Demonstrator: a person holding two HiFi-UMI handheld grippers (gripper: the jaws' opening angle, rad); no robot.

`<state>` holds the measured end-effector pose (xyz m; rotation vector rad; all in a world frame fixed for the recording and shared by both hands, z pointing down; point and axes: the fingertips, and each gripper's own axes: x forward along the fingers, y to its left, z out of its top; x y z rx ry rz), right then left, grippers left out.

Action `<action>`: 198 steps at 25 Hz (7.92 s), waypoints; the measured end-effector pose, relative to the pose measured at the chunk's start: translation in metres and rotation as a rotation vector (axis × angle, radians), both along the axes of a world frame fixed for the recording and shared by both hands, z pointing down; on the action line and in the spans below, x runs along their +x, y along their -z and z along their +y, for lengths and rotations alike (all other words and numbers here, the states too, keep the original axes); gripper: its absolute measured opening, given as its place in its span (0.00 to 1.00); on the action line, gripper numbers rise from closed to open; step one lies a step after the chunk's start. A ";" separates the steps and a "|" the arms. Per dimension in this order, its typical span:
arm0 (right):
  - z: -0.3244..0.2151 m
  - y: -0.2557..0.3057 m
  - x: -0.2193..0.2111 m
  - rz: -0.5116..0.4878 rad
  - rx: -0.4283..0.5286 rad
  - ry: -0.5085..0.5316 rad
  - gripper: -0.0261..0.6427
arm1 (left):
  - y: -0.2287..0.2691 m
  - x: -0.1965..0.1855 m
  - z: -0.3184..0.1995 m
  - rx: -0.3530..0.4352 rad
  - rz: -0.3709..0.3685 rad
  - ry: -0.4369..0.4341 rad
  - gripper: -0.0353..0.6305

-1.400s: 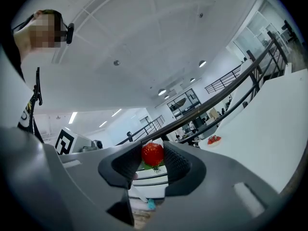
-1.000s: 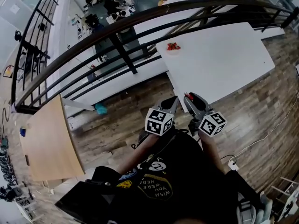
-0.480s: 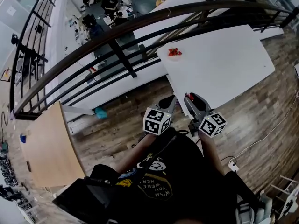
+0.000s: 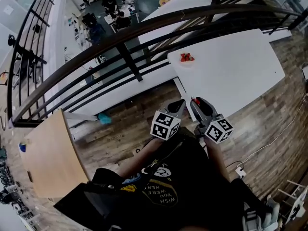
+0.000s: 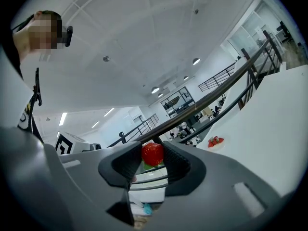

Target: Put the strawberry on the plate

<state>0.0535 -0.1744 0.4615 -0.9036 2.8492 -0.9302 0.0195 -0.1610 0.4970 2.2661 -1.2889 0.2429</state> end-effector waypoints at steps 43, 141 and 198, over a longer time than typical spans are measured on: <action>-0.134 -0.029 0.009 0.016 -0.056 -0.012 0.25 | -0.021 -0.008 -0.133 -0.043 -0.020 -0.005 0.06; -0.326 -0.323 -0.055 0.628 -0.217 0.017 0.25 | -0.246 -0.091 -0.296 -0.336 -0.054 -0.002 0.05; -0.208 -0.100 -0.006 0.250 -0.088 -0.184 0.04 | -0.088 -0.045 -0.207 -0.087 -0.014 -0.162 0.05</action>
